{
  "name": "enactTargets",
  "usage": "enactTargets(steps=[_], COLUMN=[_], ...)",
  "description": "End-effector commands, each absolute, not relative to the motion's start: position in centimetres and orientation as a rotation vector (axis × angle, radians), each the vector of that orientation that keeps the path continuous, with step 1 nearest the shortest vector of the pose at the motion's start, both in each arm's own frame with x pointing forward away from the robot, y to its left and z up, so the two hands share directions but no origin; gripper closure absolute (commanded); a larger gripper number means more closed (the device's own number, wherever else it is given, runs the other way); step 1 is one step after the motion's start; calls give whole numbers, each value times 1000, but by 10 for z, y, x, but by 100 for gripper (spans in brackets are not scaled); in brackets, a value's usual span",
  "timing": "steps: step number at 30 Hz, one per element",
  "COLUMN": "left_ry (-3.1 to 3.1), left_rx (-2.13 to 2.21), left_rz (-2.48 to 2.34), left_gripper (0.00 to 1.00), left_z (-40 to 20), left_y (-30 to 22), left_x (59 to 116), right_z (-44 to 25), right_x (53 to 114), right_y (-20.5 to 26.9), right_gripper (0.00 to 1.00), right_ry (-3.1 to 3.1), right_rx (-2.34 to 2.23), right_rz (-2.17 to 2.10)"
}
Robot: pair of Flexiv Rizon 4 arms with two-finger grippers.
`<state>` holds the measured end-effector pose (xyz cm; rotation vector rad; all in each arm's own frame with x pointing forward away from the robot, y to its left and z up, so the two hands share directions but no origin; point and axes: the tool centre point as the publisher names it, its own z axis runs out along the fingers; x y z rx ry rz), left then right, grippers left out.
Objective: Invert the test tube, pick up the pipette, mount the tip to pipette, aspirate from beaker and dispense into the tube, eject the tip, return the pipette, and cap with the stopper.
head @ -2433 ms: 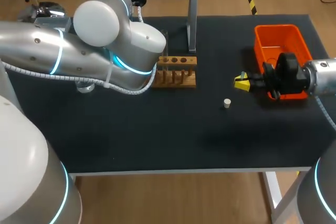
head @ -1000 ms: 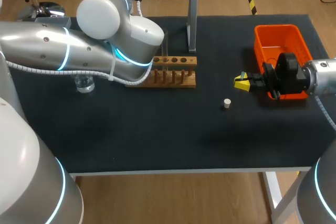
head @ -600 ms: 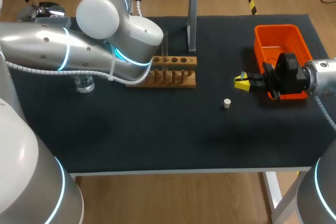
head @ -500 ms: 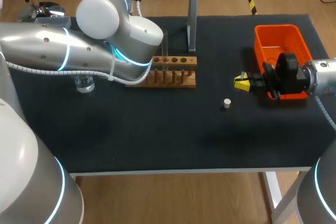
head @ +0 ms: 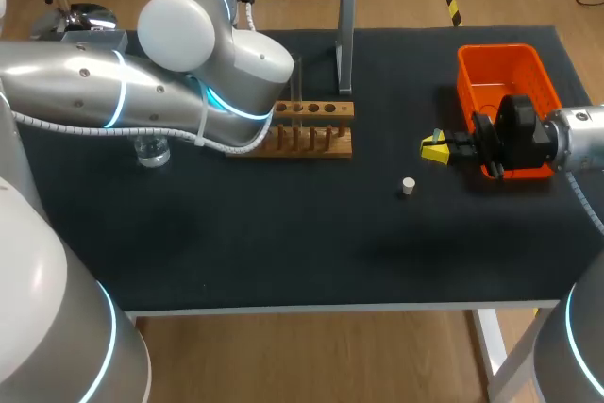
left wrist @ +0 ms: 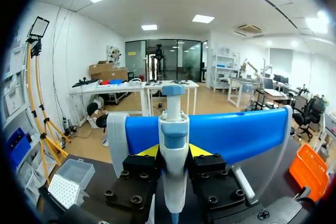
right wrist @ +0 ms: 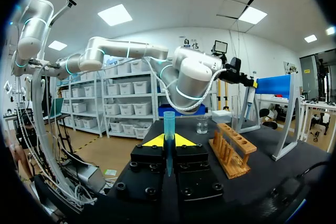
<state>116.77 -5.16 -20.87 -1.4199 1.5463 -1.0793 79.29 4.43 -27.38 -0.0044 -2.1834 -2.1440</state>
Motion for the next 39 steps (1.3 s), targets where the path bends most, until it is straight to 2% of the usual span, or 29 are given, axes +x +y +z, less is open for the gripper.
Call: enactTargets(steps=[1, 19, 39], left_ry=[1539, 1490, 1845], left_rx=[-1419, -1343, -1140], left_rz=[-1078, -1101, -1323], left_gripper=[100, 100, 100], left_z=[-210, -157, -116], left_y=[-54, -52, -24], left_x=[1171, 1174, 1086], right_z=[-274, -274, -274], right_x=[793, 793, 793], right_y=[44, 44, 44], right_gripper=[100, 100, 100], right_ry=[-2184, -2184, -2184], right_rx=[-3, -3, -3], right_rz=[-2143, -2143, -2143])
